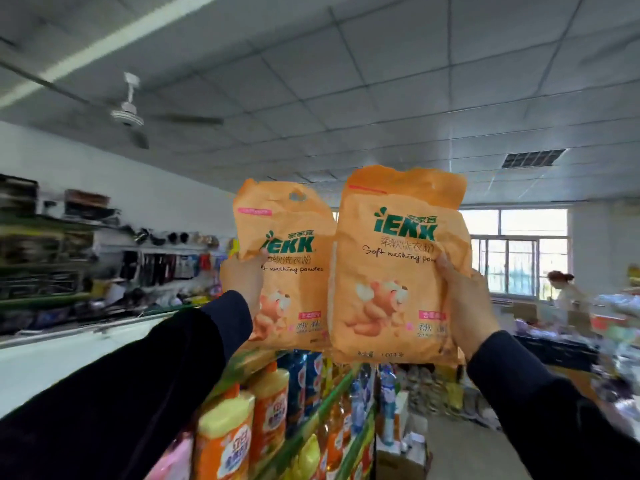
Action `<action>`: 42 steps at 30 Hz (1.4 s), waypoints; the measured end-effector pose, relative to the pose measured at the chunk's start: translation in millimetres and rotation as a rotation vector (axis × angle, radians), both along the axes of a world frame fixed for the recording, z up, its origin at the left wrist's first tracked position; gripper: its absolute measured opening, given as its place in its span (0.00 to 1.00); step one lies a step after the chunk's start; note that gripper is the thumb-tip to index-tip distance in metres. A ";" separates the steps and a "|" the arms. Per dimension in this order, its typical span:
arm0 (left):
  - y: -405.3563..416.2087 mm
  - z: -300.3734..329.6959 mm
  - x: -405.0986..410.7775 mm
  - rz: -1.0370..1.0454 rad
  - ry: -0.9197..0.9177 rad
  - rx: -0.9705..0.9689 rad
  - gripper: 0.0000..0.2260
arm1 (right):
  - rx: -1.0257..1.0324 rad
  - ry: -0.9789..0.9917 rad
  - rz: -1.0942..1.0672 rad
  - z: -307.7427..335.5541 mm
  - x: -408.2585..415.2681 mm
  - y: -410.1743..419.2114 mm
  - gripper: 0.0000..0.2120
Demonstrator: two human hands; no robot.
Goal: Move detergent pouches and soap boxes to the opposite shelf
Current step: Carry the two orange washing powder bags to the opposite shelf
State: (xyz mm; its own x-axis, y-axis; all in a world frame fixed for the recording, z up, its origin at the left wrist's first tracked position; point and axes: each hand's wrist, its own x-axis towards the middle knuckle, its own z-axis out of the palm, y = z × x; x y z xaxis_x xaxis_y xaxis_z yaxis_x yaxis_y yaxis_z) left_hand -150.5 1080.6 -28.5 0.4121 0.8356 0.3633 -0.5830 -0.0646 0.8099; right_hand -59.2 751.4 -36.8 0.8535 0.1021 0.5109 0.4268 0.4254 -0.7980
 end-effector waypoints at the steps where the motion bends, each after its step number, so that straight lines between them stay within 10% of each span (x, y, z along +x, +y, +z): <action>1: 27.7 1.3 0.9 0.033 -0.001 -0.011 0.29 | 0.011 0.007 0.037 -0.6 8.3 29.7 0.14; 6: 100.7 2.9 3.8 0.217 0.006 -0.050 0.10 | 0.066 0.007 0.118 3.4 36.0 120.0 0.15; 18: 181.8 -4.0 45.9 0.492 0.002 0.016 0.09 | 0.001 -0.068 0.536 -4.8 123.9 307.3 0.14; 42: 163.9 38.3 22.0 -0.078 0.322 0.352 0.20 | -0.204 -0.038 0.936 21.2 183.8 360.1 0.17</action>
